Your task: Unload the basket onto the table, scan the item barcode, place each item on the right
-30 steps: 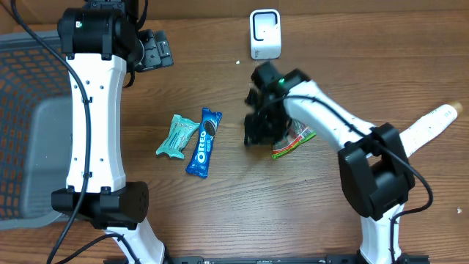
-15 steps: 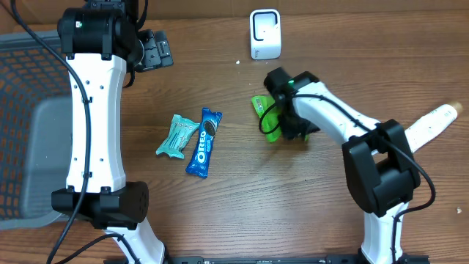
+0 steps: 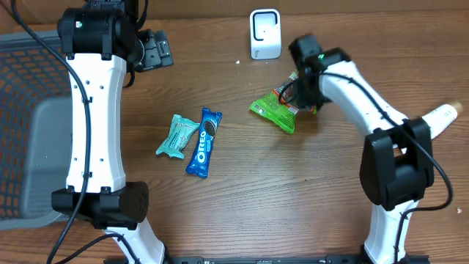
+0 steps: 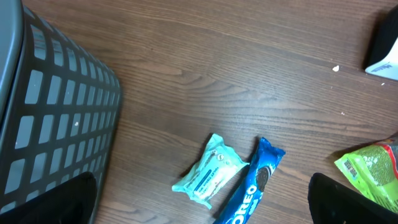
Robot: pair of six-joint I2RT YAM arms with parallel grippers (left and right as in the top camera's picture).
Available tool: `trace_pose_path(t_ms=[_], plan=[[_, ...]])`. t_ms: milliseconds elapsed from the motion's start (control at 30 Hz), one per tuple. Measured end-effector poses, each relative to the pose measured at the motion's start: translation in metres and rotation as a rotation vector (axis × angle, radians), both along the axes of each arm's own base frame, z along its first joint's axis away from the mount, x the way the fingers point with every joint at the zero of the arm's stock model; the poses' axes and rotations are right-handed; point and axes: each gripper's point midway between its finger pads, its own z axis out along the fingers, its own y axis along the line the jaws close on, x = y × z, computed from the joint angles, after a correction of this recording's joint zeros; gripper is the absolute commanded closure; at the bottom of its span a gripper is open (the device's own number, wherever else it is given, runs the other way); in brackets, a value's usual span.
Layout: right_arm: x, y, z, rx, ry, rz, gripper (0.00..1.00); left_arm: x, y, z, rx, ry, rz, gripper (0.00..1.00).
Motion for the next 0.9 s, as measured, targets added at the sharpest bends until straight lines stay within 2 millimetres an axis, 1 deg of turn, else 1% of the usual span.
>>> trace_pose_path(t_ms=[33,67,167,200,267,367,467,500,533,633,667,767,833,900], plan=[[0.007,0.014,0.008,0.089,-0.026,-0.005,0.78,0.000,0.000,0.000,0.000,0.000,0.000,0.00],[0.015,0.027,0.016,0.168,-0.058,-0.021,0.79,0.000,0.000,0.000,0.000,0.000,0.000,0.00],[0.028,0.053,0.028,0.326,-0.109,-0.074,0.79,0.000,0.000,0.000,0.000,0.000,0.000,0.00],[0.032,0.061,0.026,0.380,-0.112,-0.116,0.79,0.000,0.000,0.000,0.000,0.000,0.000,0.01],[0.030,0.067,0.021,0.412,-0.094,-0.151,0.79,0.000,0.000,0.000,0.000,0.000,0.000,0.00],[0.023,0.070,-0.001,0.435,-0.023,-0.230,0.78,0.000,0.000,0.000,0.000,0.000,0.000,0.00],[0.009,0.072,-0.033,0.424,0.072,-0.285,0.76,0.000,0.000,0.000,0.000,0.000,0.000,0.00],[0.004,0.071,-0.042,0.417,0.103,-0.296,0.73,0.000,0.000,0.000,0.000,0.000,0.000,0.00],[0.000,0.071,-0.047,0.410,0.122,-0.300,0.71,0.000,0.000,0.000,0.000,0.000,0.000,0.00],[-0.014,0.074,-0.051,0.399,0.178,-0.255,0.69,0.000,0.000,0.000,0.000,0.000,0.000,0.00],[-0.023,0.076,-0.052,0.385,0.211,-0.221,0.67,0.000,0.000,0.000,0.000,0.000,0.000,0.00],[-0.049,0.080,-0.053,0.343,0.293,-0.121,0.64,0.000,0.000,0.000,0.000,0.000,0.000,0.00],[-0.071,0.084,-0.053,0.308,0.363,-0.018,0.56,0.000,0.000,0.000,0.000,0.000,0.000,0.00],[-0.092,0.086,-0.052,0.278,0.429,0.083,0.42,0.000,0.000,0.000,0.000,0.000,0.000,0.00]])
